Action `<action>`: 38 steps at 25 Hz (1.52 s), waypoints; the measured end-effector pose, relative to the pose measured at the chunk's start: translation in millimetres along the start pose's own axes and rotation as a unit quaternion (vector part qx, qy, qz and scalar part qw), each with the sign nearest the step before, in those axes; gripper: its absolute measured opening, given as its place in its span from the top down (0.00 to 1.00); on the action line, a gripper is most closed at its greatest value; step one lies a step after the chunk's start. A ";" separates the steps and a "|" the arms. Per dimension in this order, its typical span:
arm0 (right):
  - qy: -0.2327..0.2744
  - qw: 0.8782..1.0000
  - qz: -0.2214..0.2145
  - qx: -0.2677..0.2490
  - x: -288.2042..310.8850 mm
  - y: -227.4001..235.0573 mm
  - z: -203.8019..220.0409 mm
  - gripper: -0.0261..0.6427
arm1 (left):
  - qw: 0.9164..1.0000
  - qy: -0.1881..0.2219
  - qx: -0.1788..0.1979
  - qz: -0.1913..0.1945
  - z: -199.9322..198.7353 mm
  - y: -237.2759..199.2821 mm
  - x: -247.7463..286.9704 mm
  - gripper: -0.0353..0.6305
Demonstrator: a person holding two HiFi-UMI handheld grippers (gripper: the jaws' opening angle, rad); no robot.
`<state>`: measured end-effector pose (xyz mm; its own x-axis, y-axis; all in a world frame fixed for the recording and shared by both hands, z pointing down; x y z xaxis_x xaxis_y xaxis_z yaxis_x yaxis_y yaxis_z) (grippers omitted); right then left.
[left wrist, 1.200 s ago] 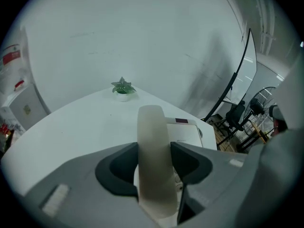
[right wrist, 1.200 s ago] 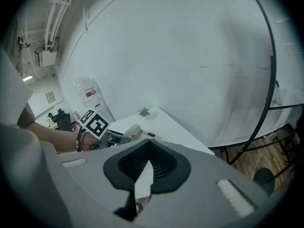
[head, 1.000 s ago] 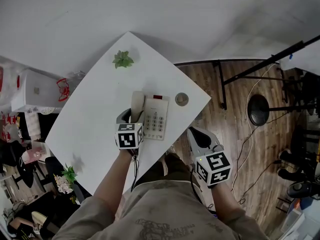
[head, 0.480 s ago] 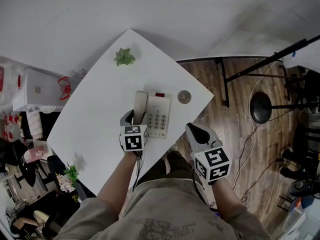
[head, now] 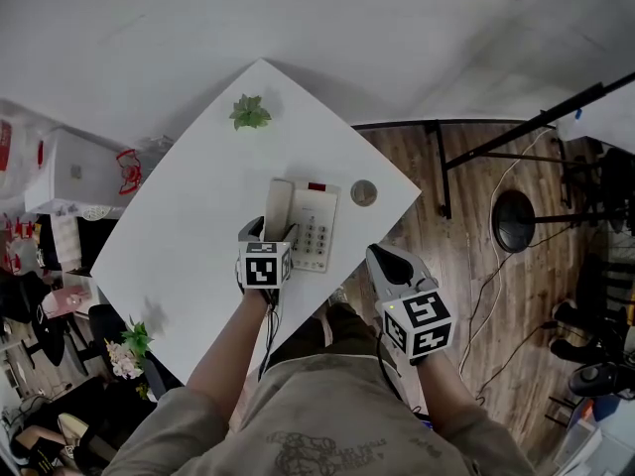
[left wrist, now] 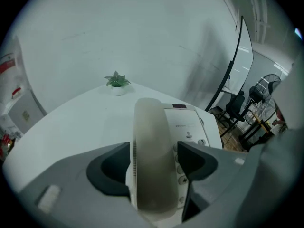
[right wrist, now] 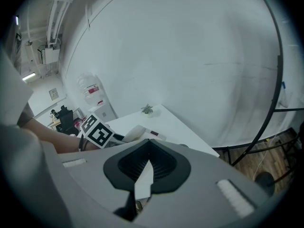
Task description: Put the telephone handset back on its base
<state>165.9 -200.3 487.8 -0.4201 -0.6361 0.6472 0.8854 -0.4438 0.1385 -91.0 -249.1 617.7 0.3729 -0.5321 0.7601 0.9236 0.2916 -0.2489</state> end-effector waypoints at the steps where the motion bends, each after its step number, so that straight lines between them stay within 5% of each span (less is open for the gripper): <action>1: 0.004 1.000 0.000 -0.003 -1.2 -0.5 -2.8 0.92 | 1.000 0.001 -0.006 0.004 0.3 -1.3 -2.7 0.47; 14: 0.113 0.992 -0.024 -0.040 -33.3 -16.8 -73.5 0.92 | 0.989 0.142 0.031 -0.010 -42.0 -7.2 -155.2 0.44; 21: 0.189 0.978 -0.053 -0.066 -54.9 -42.1 -121.8 0.92 | 0.967 0.242 0.034 -0.072 -44.8 -17.2 -266.4 0.44; 31: 0.232 0.958 -0.125 -0.110 -61.3 -95.0 -152.2 0.92 | 0.923 0.340 0.012 -0.182 -12.9 -24.2 -375.4 0.47; 34: 0.230 0.955 -0.144 -0.121 -58.4 -109.1 -154.3 0.92 | 0.915 0.347 0.001 -0.203 2.1 -24.0 -391.3 0.47; 38: 0.225 0.952 -0.162 -0.130 -53.1 -122.7 -156.6 0.92 | 0.917 0.332 -0.009 -0.221 19.6 -24.6 -398.1 0.57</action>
<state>48.4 -210.9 319.0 -0.7569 -0.6197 0.2075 0.6405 -0.7665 0.0472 -264.0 -28.8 333.0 -0.0710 -0.9637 0.2573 0.9967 -0.0787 -0.0199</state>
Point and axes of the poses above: the fingertips, and each gripper's own axes: x forward along the fingers, y to its right, z out of its underside, the point moved 10 cm from there along -x, backward along the fingers, and after that the axes turned 7 degrees about z, right-handed, at the moved point
